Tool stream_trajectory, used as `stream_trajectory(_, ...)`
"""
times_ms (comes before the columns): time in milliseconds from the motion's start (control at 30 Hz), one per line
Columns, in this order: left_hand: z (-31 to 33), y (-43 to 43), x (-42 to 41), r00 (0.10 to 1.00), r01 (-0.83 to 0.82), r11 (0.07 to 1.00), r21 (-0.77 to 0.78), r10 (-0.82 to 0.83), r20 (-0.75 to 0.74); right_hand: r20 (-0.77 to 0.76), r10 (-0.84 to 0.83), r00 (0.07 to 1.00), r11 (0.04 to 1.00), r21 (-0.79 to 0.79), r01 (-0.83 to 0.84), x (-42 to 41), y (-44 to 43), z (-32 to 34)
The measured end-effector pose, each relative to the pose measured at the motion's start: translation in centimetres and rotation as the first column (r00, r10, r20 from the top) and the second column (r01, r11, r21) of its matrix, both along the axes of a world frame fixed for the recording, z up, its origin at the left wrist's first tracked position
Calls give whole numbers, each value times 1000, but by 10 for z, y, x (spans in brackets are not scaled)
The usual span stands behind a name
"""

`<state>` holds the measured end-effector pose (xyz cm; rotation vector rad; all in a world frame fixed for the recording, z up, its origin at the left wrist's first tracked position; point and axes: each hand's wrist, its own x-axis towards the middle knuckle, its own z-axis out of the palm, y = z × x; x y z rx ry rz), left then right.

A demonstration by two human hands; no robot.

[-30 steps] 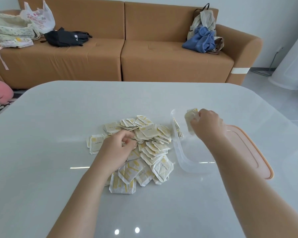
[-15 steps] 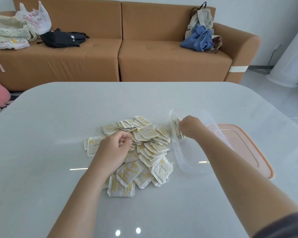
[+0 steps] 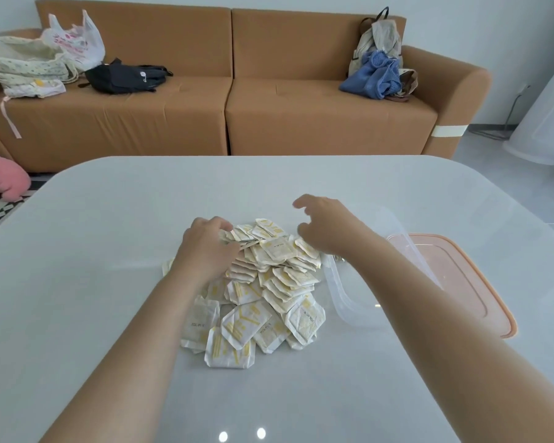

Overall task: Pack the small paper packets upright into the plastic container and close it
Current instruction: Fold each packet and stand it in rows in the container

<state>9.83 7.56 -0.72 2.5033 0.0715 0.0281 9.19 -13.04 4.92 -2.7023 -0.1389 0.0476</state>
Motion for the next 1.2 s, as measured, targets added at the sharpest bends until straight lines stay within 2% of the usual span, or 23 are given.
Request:
stream_trajectory(100,0,-9,27,987,69,996,60,-59,-146,-195,37,980,999,-6,-39,11,20,-11)
stream_trajectory(200,-12,-18,39,957,216,970,108,-189,-220,-414,54,908,989,-103,-106,21,30,-27)
stream_trajectory(267,-23,-17,39,954,246,957,152,-212,-211,-469,31,883,981,-157,-118,25,32,-39)
stream_trajectory(400,-29,-17,27,982,187,981,-51,-188,-29,-305,18,952,980,-183,-78,20,37,-54)
stream_trajectory(533,-20,-17,11,985,124,992,3,-123,117,-28,-4,1000,966,-258,-3,2,40,-46)
stream_trajectory(600,-15,-14,0,978,111,994,15,-112,179,78,-50,996,986,-153,62,-6,35,-37)
stream_trajectory(700,0,-9,-21,967,52,991,-127,-18,255,142,-175,974,966,215,143,-17,26,-28)
stream_trajectory(767,10,-6,-39,966,-26,953,-302,101,237,83,-251,964,859,478,183,-28,23,-25)
stream_trajectory(833,17,-6,-57,964,-89,873,-480,196,179,-45,-306,951,676,693,250,-41,24,-25)
stream_trajectory(900,22,-7,-73,966,-124,698,-706,249,76,-196,-310,930,415,852,318,-53,27,-31)
stream_trajectory(967,25,-10,-86,963,-156,454,-877,268,-33,-321,-284,903,170,911,377,-64,31,-38)
stream_trajectory(1000,27,-11,-91,960,-161,356,-920,272,-63,-372,-258,892,66,914,400,-68,32,-41)
stream_trajectory(1067,30,-15,-100,960,-151,230,-961,268,-87,-435,-183,882,-100,900,424,-75,34,-44)
stream_trajectory(1133,31,-20,-105,966,-132,188,-973,246,-84,-466,-100,879,-240,869,433,-78,35,-43)
stream_trajectory(1200,27,-25,-109,971,-124,263,-957,232,-62,-475,-47,879,-300,846,441,-80,38,-42)
